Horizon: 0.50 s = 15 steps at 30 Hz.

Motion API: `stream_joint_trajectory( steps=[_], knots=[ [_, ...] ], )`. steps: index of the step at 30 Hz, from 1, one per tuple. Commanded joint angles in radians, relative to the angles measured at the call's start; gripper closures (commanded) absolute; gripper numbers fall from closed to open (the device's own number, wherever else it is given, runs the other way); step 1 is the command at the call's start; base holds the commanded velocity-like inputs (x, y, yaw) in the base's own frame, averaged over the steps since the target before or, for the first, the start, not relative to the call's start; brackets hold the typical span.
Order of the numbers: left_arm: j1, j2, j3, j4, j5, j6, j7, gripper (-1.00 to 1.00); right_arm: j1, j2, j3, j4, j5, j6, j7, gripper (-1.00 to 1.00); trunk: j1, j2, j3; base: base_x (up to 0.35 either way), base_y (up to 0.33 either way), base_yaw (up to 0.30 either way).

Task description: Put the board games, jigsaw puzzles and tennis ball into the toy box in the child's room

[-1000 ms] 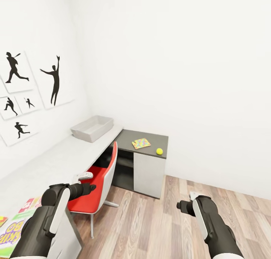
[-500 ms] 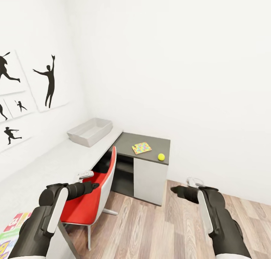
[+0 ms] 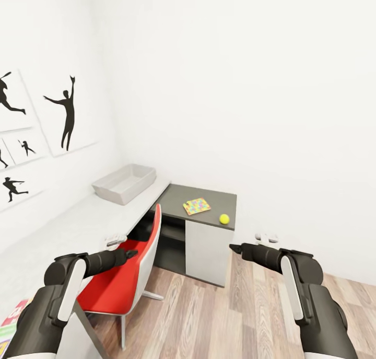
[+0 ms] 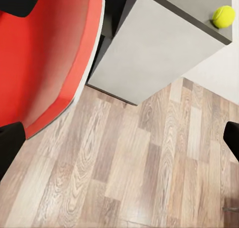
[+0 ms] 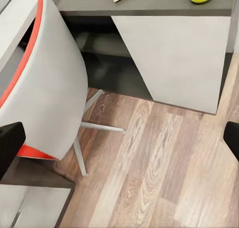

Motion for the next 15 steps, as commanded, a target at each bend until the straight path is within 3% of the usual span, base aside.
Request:
stream_joint_trajectory(
  steps=[1,10,15],
  knots=[
    [-0.001,0.001,0.002,0.000,-0.003,0.004,-0.007,-1.00,-0.001,0.001,-0.002,-0.002,-0.003,0.005,0.002,-1.00,0.001,-0.002,-0.002,0.175,0.038,0.000],
    [-0.001,0.005,0.005,0.001,-0.003,0.002,-0.010,-1.00,-0.001,-0.007,-0.008,-0.002,0.001,0.004,0.005,-1.00,0.001,-0.002,-0.002,0.255,0.065,0.000],
    [-0.002,0.005,0.013,0.001,-0.005,0.000,-0.008,-1.00,-0.001,-0.010,-0.009,-0.002,0.003,0.003,0.005,-1.00,0.001,-0.002,-0.002,0.300,-0.048,0.094]
  ],
)
